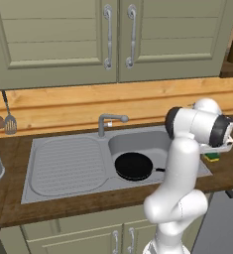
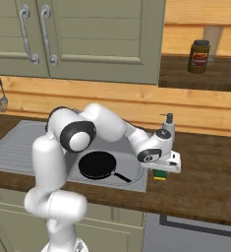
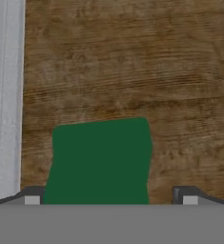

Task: Pick the pan and sponge and place them into the sink. Then turn on the water.

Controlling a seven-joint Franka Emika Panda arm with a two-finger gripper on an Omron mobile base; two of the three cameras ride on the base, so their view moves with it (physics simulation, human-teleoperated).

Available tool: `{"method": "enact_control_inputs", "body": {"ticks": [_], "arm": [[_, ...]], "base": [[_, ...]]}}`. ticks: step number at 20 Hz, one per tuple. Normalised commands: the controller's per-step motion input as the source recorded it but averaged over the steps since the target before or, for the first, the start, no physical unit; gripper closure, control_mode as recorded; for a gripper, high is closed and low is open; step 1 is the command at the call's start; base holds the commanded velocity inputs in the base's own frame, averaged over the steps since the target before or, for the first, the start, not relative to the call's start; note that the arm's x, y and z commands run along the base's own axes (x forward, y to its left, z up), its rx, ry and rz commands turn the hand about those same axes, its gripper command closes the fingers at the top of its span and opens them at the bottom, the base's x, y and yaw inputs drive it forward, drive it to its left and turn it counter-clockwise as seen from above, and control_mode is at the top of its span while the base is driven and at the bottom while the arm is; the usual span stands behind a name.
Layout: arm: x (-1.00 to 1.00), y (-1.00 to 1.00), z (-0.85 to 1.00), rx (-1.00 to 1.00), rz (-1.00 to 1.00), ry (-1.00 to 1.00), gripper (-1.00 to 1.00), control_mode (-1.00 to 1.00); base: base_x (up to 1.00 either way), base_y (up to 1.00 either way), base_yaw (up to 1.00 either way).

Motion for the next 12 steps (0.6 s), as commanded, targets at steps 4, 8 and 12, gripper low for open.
{"method": "enact_control_inputs", "body": {"ticks": [4,8,12], "arm": [[0.26,-0.13,-0.42,0.0,0.0,0.01,-1.0,-1.0],[0.1,-0.01,-0.39,0.0,0.0,0.0,-1.0,-1.0],[-0.08,0.32,-0.25,-0.09,0.0,-0.08,1.0,-1.0]], "base": [[0.0,0.0,0.0],[0.0,0.0,0.0],[0.0,0.0,0.0]]}}
